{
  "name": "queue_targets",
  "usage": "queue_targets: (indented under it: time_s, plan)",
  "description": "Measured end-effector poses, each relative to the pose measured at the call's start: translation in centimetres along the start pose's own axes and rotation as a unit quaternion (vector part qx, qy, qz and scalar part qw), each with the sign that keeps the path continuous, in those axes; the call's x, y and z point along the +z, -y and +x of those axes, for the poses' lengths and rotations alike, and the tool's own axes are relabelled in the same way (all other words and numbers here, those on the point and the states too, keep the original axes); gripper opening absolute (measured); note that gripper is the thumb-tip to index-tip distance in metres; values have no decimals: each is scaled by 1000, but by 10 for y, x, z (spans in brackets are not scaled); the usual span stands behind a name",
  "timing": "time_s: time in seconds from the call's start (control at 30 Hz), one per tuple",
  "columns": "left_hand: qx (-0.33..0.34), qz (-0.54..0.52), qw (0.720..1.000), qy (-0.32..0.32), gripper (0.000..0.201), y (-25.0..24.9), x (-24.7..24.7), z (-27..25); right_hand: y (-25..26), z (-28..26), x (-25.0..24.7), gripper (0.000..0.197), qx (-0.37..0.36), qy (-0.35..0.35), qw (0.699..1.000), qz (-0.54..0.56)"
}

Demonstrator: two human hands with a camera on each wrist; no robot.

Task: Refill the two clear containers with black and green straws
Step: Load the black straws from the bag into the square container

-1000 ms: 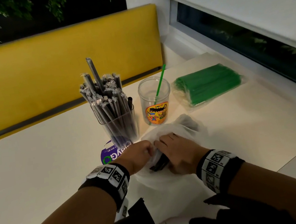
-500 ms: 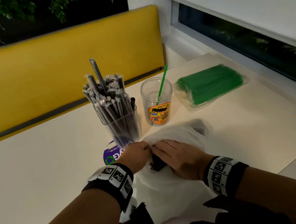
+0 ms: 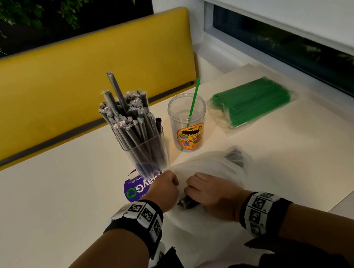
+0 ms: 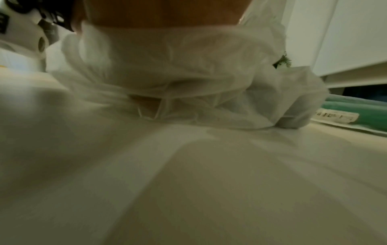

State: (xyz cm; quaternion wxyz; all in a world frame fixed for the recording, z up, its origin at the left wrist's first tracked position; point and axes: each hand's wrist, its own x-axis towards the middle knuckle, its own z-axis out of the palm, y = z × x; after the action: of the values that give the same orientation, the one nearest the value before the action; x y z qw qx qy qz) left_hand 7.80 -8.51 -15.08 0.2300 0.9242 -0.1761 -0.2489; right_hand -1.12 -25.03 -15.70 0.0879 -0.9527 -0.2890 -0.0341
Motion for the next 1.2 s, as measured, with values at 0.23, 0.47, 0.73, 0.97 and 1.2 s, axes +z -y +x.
queue_targets:
  time_s: [0.23, 0.47, 0.73, 0.97, 1.2]
  plan:
    - [-47, -92, 994, 34, 33, -9, 7, 2, 4, -1, 3, 32, -48, -62, 995, -54]
    - [4, -203, 978, 49, 25, -24, -13, -13, 8, 27, -15, 28, 128, 156, 979, 26]
    - [34, 99, 987, 123, 85, 6, -16, -27, 7, 26, -27, 30, 172, 191, 959, 117]
    - [83, 15, 992, 98, 80, 11, -21, -25, 1, 25, -57, 23, 160, 39, 977, 132]
    - [40, 84, 995, 19, 41, 3, -15, -26, 1, 27, -80, 16, 159, 13, 969, 187]
